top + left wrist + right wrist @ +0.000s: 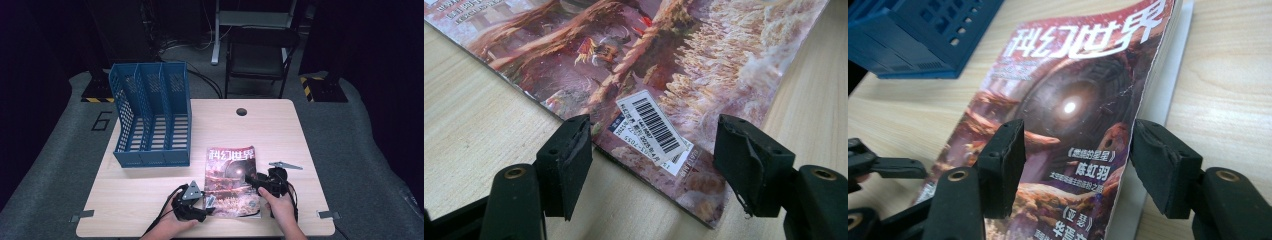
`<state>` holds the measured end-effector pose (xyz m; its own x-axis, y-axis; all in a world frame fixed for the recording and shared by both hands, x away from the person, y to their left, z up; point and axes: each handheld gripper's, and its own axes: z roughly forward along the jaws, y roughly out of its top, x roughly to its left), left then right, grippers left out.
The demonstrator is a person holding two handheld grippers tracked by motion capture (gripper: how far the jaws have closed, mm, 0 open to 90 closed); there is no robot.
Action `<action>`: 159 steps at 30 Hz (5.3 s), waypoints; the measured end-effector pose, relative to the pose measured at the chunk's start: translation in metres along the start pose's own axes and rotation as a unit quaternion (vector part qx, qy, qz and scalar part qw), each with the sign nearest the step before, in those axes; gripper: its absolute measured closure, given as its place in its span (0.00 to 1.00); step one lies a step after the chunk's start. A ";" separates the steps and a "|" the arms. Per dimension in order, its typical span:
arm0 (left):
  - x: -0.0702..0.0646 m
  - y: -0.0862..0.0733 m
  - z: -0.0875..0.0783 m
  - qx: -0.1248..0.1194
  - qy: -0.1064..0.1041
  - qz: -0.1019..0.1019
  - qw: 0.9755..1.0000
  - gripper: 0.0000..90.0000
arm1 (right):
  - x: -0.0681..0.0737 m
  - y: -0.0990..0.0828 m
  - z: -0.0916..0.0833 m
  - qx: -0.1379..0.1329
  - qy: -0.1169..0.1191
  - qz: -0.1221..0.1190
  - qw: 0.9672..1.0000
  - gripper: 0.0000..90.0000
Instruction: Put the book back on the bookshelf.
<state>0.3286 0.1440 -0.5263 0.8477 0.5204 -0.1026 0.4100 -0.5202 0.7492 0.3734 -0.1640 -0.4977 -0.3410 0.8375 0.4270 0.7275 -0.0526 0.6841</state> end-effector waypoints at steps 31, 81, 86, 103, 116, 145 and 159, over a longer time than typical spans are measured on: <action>0.000 -0.002 0.000 -0.008 0.003 0.001 1.000 0.35 | -0.010 -0.005 0.015 0.043 -0.032 0.002 0.999 0.43; 0.000 -0.003 0.000 -0.014 0.003 0.001 1.000 0.35 | -0.014 0.002 0.007 0.011 0.067 0.066 0.996 0.49; 0.000 -0.004 0.000 -0.013 -0.002 0.001 1.000 0.35 | -0.010 0.000 0.018 0.044 0.069 0.048 0.995 0.49; 0.000 -0.005 0.000 -0.017 0.001 0.001 1.000 0.35 | -0.006 -0.002 0.026 0.081 0.068 0.032 0.994 0.51; 0.000 -0.005 0.000 -0.019 0.003 0.001 1.000 0.35 | -0.004 -0.003 0.028 0.089 0.090 0.013 0.992 0.45; 0.000 -0.005 0.000 -0.019 0.002 0.000 1.000 0.35 | -0.019 -0.009 0.030 0.105 0.127 0.056 0.985 0.88; 0.000 -0.004 0.000 -0.016 0.000 0.000 1.000 0.35 | -0.014 -0.009 0.025 0.093 0.129 0.057 0.986 0.96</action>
<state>0.3267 0.1467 -0.5293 0.8480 0.5198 -0.1033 0.3990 -0.4980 0.7699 0.3866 -0.1615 -0.5251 -0.3740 0.6646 0.6469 0.8581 -0.0166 0.5132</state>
